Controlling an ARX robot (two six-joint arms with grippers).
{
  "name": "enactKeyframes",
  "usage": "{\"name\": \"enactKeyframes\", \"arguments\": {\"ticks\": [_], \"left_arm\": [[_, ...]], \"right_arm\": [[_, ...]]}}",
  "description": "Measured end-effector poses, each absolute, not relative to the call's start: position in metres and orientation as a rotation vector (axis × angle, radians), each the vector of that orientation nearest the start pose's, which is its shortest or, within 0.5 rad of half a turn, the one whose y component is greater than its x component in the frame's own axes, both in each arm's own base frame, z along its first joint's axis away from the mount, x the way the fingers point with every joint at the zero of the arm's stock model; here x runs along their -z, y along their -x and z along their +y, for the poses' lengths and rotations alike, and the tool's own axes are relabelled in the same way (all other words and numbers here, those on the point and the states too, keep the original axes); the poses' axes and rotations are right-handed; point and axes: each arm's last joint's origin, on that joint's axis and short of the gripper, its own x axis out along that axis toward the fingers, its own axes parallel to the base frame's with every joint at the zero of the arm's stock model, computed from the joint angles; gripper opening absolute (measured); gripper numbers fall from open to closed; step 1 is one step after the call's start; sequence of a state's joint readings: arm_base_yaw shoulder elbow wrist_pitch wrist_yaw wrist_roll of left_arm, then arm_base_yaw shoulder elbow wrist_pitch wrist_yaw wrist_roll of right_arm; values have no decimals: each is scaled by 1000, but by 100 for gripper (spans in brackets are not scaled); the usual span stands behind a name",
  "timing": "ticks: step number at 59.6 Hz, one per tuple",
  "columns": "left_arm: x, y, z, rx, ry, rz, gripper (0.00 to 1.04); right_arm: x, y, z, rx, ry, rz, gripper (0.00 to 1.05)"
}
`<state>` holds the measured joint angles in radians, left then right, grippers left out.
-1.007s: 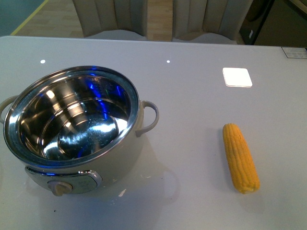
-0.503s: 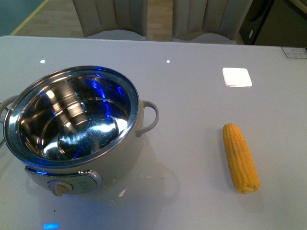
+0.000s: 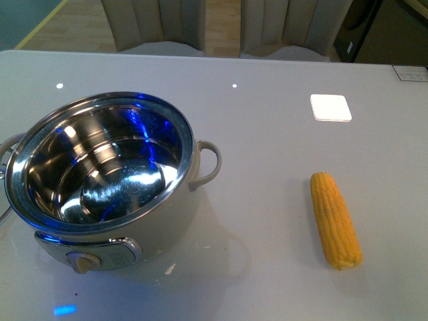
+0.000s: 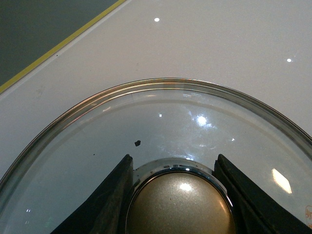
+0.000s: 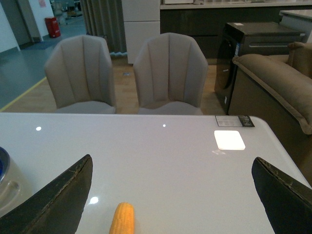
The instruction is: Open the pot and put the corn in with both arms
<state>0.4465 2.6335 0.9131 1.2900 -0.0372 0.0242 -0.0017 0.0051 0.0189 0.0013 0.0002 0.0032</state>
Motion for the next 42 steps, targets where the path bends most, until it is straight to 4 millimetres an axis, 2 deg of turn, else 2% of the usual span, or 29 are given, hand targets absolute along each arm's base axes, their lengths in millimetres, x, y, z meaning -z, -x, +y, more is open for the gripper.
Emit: {"name": "enactKeyframes", "arguments": {"ticks": [10, 16, 24, 32, 42], "left_arm": [[59, -324, 160, -478, 52, 428, 86], [51, -322, 160, -484, 50, 420, 99], [24, -320, 164, -501, 44, 376, 98], [-20, -317, 165, -487, 29, 310, 98], [-75, -301, 154, -407, 38, 270, 98]], "right_arm": [[-170, -97, 0, 2, -3, -15, 96], [-170, -97, 0, 2, -3, -15, 96], [-170, -97, 0, 2, -3, -15, 96], [-170, -97, 0, 2, -3, -15, 96], [-170, -97, 0, 2, -3, -15, 96]]}}
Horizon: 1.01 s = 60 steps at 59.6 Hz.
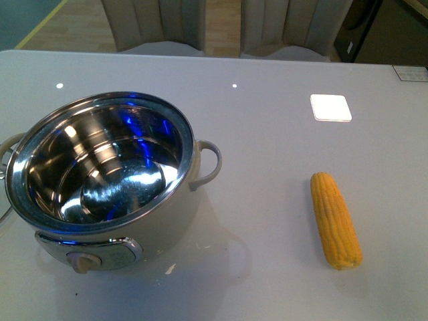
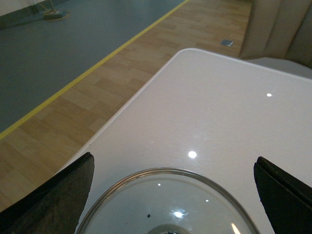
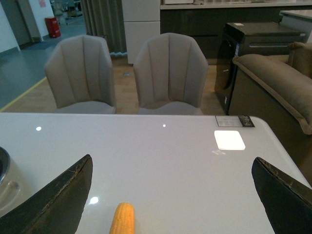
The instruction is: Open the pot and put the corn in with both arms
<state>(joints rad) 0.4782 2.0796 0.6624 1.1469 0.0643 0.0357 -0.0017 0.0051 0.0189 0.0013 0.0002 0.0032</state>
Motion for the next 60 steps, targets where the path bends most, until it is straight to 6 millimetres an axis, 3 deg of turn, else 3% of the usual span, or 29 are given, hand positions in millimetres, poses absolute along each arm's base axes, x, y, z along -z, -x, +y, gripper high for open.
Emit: {"name": "enactKeyframes", "arguments": {"ticks": [11, 19, 22, 25, 38, 47, 60], "left_arm": [[-130, -272, 133, -303, 50, 234, 98], [-135, -271, 132, -296, 50, 218, 98], [-133, -266, 124, -121, 34, 104, 86], [-135, -251, 104, -33, 5, 28, 71], [-145, -217, 61, -4, -1, 12, 33], [-148, -197, 43, -14, 2, 20, 4], [-160, -175, 25, -4, 3, 24, 3]], "right_arm": [[-170, -97, 0, 2, -3, -15, 96], [-170, -97, 0, 2, -3, -15, 96], [-170, -97, 0, 3, -3, -15, 96], [-170, -97, 0, 2, -3, -15, 96], [-170, -97, 0, 2, -3, -15, 96], [-170, -97, 0, 2, -3, -15, 96], [-170, -97, 0, 2, -3, -15, 96]]}}
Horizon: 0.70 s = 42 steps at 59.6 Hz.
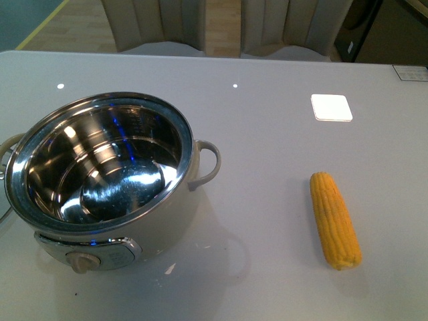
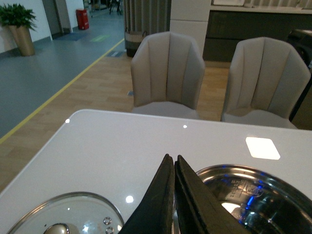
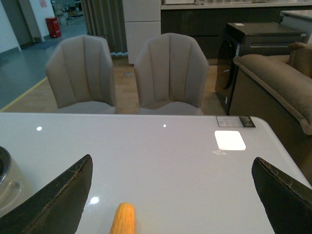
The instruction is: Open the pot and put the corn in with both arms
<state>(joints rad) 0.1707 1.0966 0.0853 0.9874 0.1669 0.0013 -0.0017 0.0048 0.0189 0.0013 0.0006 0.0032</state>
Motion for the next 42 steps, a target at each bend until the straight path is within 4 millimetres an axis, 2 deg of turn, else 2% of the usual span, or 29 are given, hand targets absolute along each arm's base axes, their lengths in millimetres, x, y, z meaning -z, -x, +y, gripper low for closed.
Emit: {"name": "enactKeyframes", "arguments": {"ticks": [26, 42], "left_arm": [[-164, -143, 1, 1, -2, 10, 3], [-169, -130, 0, -3, -2, -7, 3]], "right_arm": [[-170, -97, 0, 2, -3, -15, 96], [-170, -97, 0, 2, -3, -15, 96]]}}
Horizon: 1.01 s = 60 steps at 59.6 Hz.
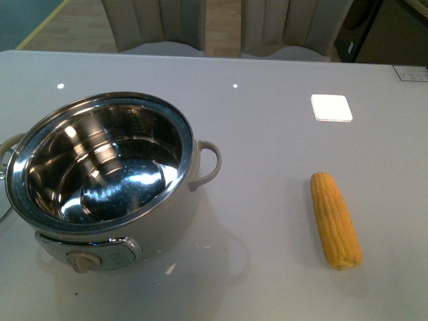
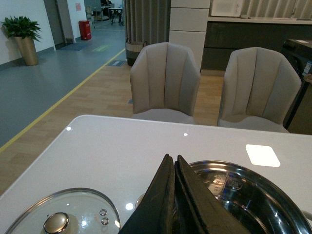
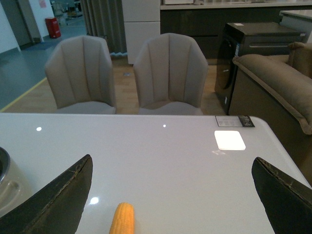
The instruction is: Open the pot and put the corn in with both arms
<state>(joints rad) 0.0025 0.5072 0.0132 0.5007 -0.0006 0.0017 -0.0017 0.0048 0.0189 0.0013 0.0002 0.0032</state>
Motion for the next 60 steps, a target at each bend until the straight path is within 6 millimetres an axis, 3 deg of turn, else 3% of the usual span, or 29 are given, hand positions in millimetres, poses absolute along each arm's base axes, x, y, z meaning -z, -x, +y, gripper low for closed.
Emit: {"name": "enactKeyframes", "arguments": {"ticks": [60], "left_arm": [[-168, -98, 0, -3, -2, -7, 3]], "right_arm": [[-170, -97, 0, 2, -3, -15, 96]]}}
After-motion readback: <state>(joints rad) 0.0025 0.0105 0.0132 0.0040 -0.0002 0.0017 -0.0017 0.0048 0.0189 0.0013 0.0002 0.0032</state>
